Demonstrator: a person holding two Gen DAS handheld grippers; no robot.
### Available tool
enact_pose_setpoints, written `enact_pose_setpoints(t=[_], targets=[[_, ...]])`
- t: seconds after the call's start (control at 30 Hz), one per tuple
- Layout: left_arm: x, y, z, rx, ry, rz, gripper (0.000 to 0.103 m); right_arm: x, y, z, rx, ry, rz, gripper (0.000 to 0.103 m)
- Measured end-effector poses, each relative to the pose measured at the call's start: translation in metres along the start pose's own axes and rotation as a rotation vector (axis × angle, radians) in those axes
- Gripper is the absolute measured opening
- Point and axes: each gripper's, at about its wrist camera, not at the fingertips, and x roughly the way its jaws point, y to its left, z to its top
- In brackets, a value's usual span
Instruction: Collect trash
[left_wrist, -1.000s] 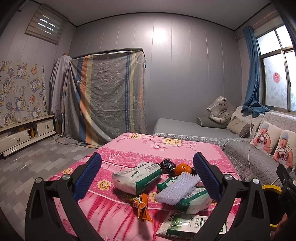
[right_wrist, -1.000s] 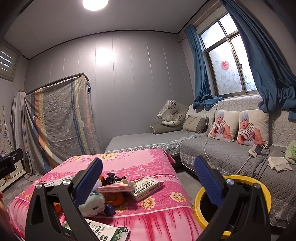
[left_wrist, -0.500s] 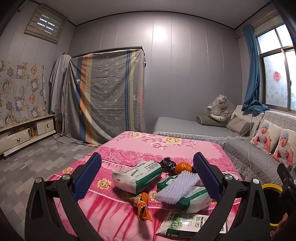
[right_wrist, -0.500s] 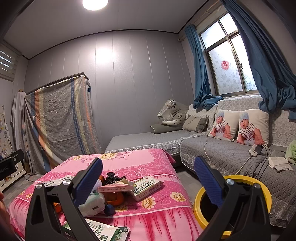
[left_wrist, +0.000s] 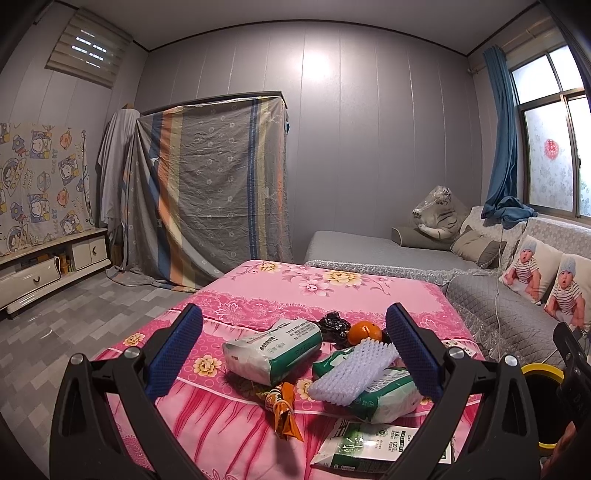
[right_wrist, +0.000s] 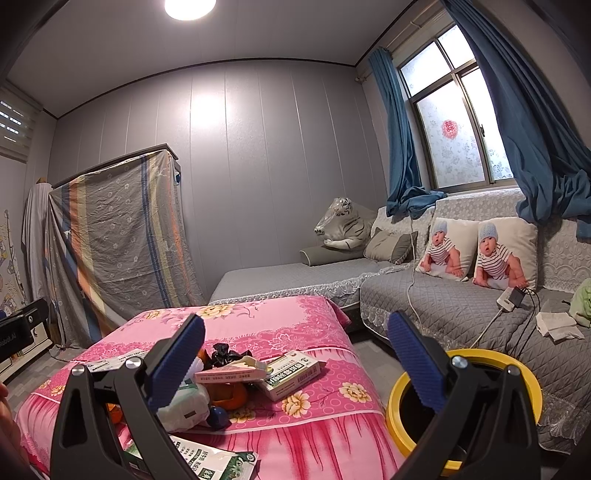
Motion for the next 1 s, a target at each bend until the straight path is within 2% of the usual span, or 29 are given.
enact_pose_setpoints(t=[0.77, 0.9, 1.0], targets=[[0.002, 0.0, 0.004, -0.004, 0.012, 0.005, 0.095, 0.0, 0.0, 0.001, -0.001, -0.001, -0.001, 0.096], [0.006, 0.004, 0.005, -0.008, 0.027, -0.001, 0.095, 0.001, -0.001, 0.001, -0.001, 0.003, -0.002, 0.096], [0.018, 0.018, 0.007, -0.029, 0.069, -0.035, 0.095, 0.009, -0.006, 0.002, 0.017, 0.038, 0.025, 0.096]])
